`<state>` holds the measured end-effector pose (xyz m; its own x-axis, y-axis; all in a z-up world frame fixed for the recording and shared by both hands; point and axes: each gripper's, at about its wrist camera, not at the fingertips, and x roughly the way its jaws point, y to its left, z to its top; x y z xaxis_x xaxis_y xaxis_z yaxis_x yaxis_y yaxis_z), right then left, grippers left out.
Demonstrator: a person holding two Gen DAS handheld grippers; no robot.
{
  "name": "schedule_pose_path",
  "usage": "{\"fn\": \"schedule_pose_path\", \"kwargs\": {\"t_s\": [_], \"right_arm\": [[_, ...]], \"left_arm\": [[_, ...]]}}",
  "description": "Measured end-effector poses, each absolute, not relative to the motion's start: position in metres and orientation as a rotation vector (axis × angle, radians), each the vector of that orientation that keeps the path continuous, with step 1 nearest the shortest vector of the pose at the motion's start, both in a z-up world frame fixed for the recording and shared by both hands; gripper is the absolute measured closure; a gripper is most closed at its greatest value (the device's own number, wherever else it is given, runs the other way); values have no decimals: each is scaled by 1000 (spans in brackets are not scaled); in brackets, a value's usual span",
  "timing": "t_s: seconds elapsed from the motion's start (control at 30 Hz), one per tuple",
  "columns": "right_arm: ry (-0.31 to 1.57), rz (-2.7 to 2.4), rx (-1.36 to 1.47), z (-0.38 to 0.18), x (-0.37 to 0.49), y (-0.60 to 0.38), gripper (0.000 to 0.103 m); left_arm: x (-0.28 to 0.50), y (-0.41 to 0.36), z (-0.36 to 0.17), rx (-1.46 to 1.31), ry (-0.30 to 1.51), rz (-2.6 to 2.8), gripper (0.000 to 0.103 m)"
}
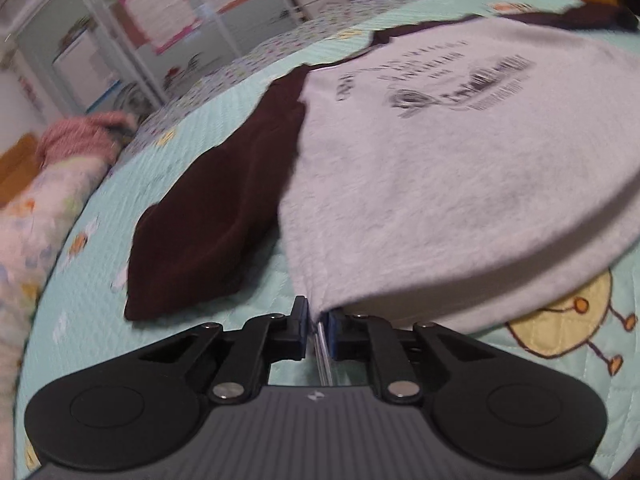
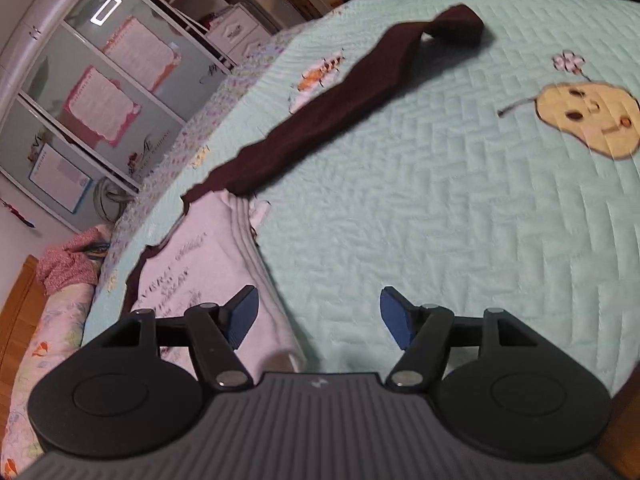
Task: Fold clothes
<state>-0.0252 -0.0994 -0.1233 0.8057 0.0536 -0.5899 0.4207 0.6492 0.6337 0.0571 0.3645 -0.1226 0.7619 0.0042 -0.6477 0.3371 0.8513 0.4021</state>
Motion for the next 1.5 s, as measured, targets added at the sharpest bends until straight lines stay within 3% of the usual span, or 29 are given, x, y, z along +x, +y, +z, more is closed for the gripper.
{"fn": "schedule_pose_path", "kwargs": {"t_s": [0.27, 0.47, 0.57, 0.67, 0.8, 0.93, 1.17, 1.23, 1.4, 1.5], "right_arm": [[597, -149, 740, -115, -4, -74, 34], [475, 15, 726, -77, 50, -62, 34], [472, 90, 698, -84, 86, -49, 34], [731, 95, 662, -129, 113, -29, 35], [778, 200, 419, -134, 77, 11, 35], [767, 223, 528, -112, 82, 11, 35], [642, 127, 709, -120, 170, 9, 34], [770, 162, 806, -147, 180, 29, 34], [889, 605, 660, -150, 139, 118, 34], [748, 514, 768, -139, 133, 87, 34]], "left_arm": [[60, 369, -123, 478, 717, -148, 92], [60, 373, -123, 434, 725, -114, 92], [59, 372, -124, 421, 718, -99, 91], [56, 378, -122, 370, 722, -88, 91], [51, 383, -122, 339, 730, -86, 91], [45, 384, -119, 327, 731, -125, 92], [31, 406, -84, 159, 660, -105, 84], [26, 407, -66, 112, 605, -119, 83], [33, 407, -27, 22, 487, -103, 66], [59, 399, -20, -20, 530, -174, 60]]}}
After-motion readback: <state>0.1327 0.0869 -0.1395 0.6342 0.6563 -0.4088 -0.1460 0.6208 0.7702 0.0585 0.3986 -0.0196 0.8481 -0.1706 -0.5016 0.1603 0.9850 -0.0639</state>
